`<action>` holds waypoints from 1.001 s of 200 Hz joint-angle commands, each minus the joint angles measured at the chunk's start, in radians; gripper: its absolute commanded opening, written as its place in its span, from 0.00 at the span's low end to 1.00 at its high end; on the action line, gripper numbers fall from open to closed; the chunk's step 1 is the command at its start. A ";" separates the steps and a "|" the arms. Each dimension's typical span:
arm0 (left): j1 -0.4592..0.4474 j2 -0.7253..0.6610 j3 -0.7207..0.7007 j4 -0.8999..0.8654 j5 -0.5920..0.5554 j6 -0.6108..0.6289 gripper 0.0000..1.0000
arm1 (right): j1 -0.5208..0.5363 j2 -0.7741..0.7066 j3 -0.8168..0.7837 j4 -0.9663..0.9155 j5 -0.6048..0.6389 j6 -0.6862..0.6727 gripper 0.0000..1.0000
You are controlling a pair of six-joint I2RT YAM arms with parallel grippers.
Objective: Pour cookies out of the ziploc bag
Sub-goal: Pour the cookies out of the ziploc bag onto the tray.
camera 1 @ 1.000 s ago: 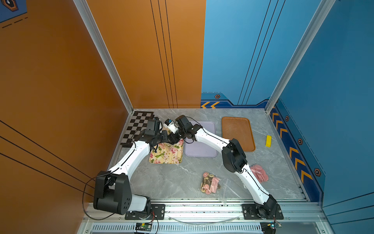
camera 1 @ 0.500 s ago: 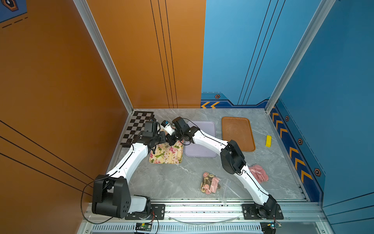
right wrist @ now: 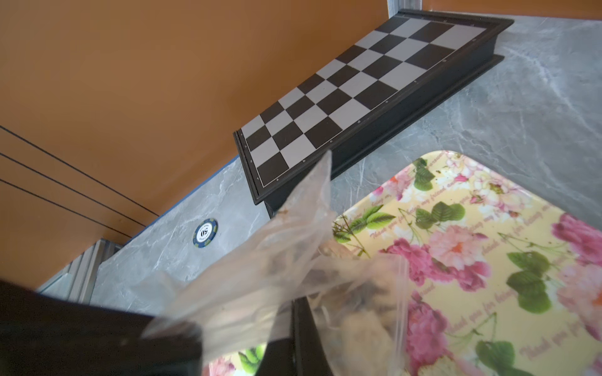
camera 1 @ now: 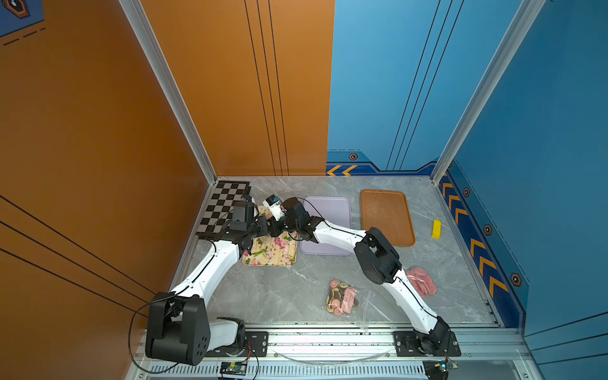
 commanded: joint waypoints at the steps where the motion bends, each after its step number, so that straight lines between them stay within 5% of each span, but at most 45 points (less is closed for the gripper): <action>1: 0.003 -0.002 -0.006 0.064 0.060 -0.001 0.00 | -0.010 -0.005 -0.093 0.240 0.088 0.083 0.00; 40: 0.000 -0.041 -0.060 0.089 -0.038 -0.020 0.00 | 0.004 -0.025 -0.111 0.191 0.098 -0.010 0.00; 69: 0.000 -0.079 -0.087 0.093 -0.084 -0.033 0.43 | -0.008 -0.026 -0.135 0.241 0.101 0.023 0.00; 92: 0.000 -0.132 -0.131 0.130 -0.107 -0.035 0.55 | -0.015 -0.026 -0.156 0.254 0.083 0.036 0.00; 133: 0.014 -0.119 -0.167 0.133 -0.111 -0.073 0.61 | -0.021 -0.040 -0.205 0.305 0.065 0.056 0.00; 200: 0.149 0.015 -0.237 0.314 0.135 -0.147 0.53 | -0.044 -0.030 -0.227 0.399 0.010 0.122 0.00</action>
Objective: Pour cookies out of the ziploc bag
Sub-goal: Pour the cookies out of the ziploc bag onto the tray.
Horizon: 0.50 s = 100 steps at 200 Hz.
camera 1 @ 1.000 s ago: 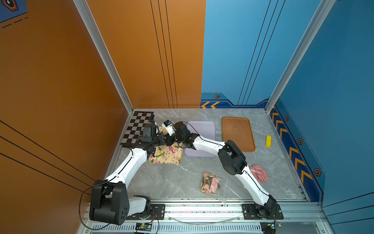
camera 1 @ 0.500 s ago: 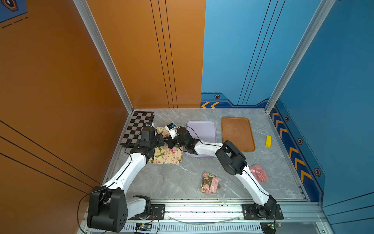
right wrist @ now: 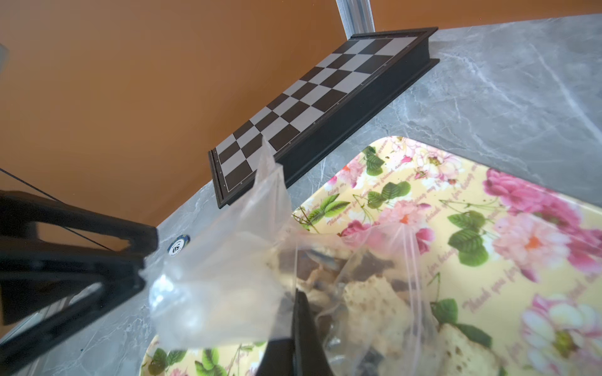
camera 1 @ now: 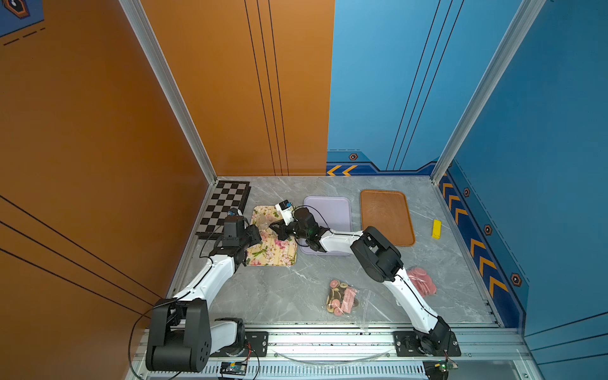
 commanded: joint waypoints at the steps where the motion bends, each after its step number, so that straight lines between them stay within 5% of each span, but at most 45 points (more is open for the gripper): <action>1: 0.030 0.044 -0.007 0.081 0.119 -0.053 0.53 | -0.012 -0.027 -0.011 0.072 -0.036 0.033 0.00; 34: 0.091 0.128 -0.030 0.257 0.284 -0.190 0.55 | -0.011 -0.026 -0.012 0.085 -0.050 0.041 0.00; 100: 0.022 0.228 0.058 0.258 0.251 -0.120 0.57 | -0.014 -0.014 -0.004 0.108 -0.081 0.057 0.00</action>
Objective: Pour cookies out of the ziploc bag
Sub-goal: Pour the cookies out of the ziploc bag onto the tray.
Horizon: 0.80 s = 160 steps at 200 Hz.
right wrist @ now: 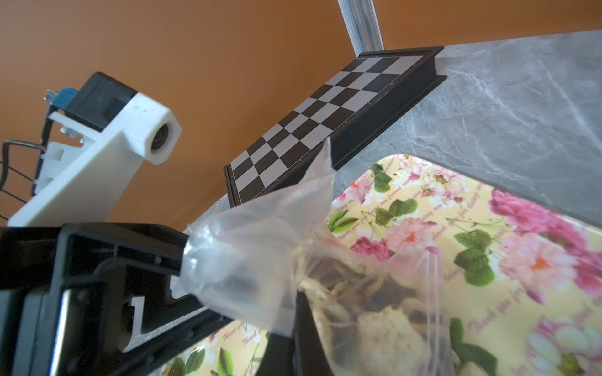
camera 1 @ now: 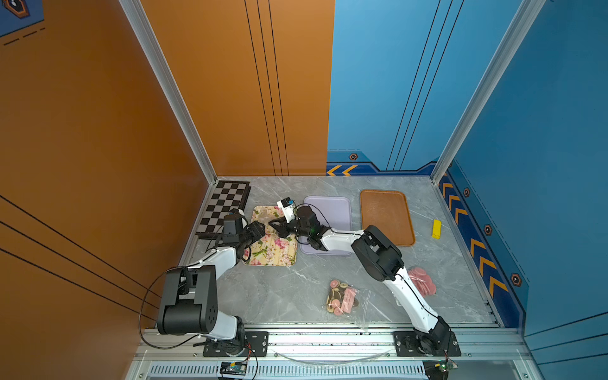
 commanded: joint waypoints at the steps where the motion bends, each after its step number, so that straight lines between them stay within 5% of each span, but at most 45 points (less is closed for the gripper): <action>1: -0.019 0.018 0.038 0.033 0.011 0.028 0.57 | -0.003 -0.015 -0.002 0.059 -0.035 0.019 0.00; 38: -0.023 0.045 0.072 0.033 0.001 0.101 0.56 | -0.005 -0.004 0.001 0.089 -0.064 0.036 0.00; 83: -0.039 0.056 0.067 0.109 0.030 0.172 0.38 | -0.006 -0.002 0.002 0.101 -0.074 0.045 0.00; 128: -0.039 0.094 0.085 0.123 0.058 0.234 0.35 | -0.007 0.003 0.003 0.111 -0.086 0.056 0.00; 160: -0.040 0.106 0.089 0.149 0.065 0.238 0.04 | -0.008 0.006 0.005 0.117 -0.093 0.063 0.00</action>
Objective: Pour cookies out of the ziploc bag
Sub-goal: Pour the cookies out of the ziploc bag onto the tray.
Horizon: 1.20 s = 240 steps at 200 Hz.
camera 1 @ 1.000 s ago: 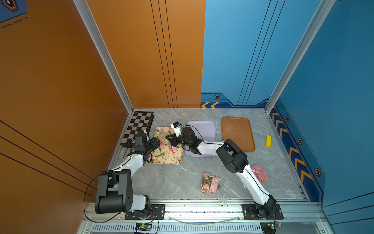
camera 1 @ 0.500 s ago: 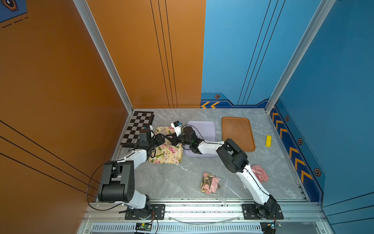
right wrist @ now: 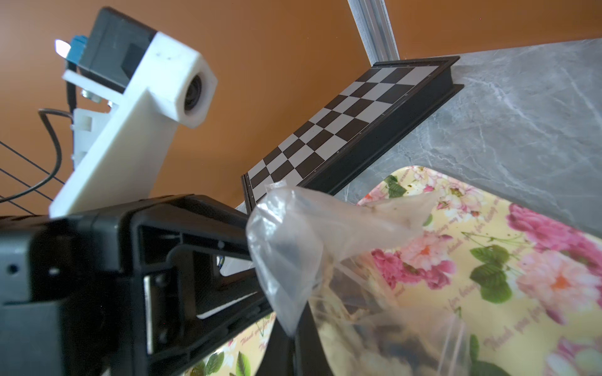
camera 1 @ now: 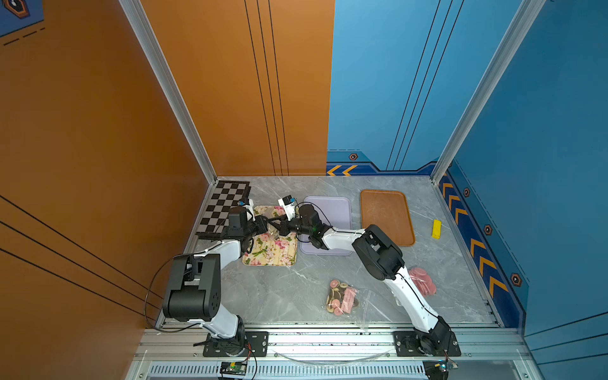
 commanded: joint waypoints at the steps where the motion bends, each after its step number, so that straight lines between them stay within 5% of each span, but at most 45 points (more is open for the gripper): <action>1: -0.008 0.009 0.021 0.034 0.028 0.031 0.04 | 0.004 0.006 0.005 0.062 -0.034 0.015 0.00; 104: -0.074 -0.221 -0.117 0.065 -0.198 0.086 0.00 | -0.004 0.000 -0.032 0.148 -0.035 0.040 0.00; 207: -0.075 -0.263 -0.160 0.083 -0.196 0.069 0.00 | 0.002 -0.001 -0.045 0.164 -0.004 0.009 0.00; 240: -0.078 -0.283 -0.185 0.161 -0.103 0.083 0.00 | 0.003 -0.006 -0.050 0.152 0.032 -0.004 0.00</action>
